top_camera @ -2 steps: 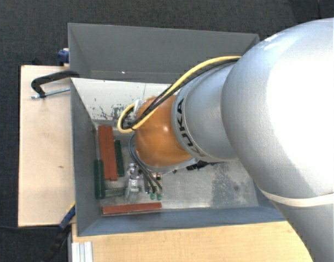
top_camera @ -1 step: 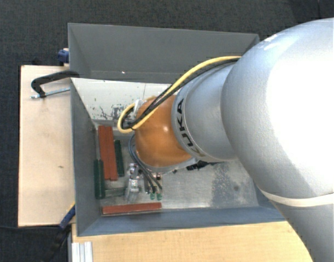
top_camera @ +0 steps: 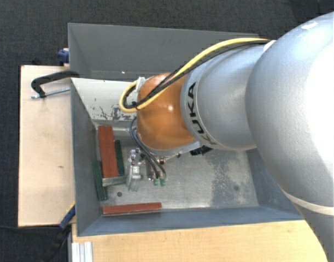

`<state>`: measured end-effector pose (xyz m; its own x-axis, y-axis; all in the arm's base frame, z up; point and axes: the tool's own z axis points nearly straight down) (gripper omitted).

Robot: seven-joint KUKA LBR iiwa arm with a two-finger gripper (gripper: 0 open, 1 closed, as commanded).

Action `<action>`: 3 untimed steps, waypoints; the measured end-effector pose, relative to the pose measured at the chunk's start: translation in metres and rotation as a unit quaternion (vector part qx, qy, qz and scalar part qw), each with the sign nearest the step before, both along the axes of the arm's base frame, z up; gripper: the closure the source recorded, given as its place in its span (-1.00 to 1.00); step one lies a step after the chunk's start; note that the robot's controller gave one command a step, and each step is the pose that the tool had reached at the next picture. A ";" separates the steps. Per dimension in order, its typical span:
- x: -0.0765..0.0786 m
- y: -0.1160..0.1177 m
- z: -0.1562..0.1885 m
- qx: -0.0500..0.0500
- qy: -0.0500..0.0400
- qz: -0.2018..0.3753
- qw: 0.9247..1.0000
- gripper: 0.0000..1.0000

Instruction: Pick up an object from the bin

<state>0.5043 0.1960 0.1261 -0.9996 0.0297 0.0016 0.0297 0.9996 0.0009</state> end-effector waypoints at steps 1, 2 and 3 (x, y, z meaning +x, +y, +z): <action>0.008 -0.003 0.069 0.000 -0.002 0.006 1.000 1.00; 0.000 -0.030 0.038 0.000 -0.002 0.000 1.000 1.00; 0.018 -0.032 0.171 0.000 -0.005 0.263 0.965 1.00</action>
Offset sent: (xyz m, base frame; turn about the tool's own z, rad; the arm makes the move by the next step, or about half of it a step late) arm -0.0031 -0.0364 0.0239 0.0050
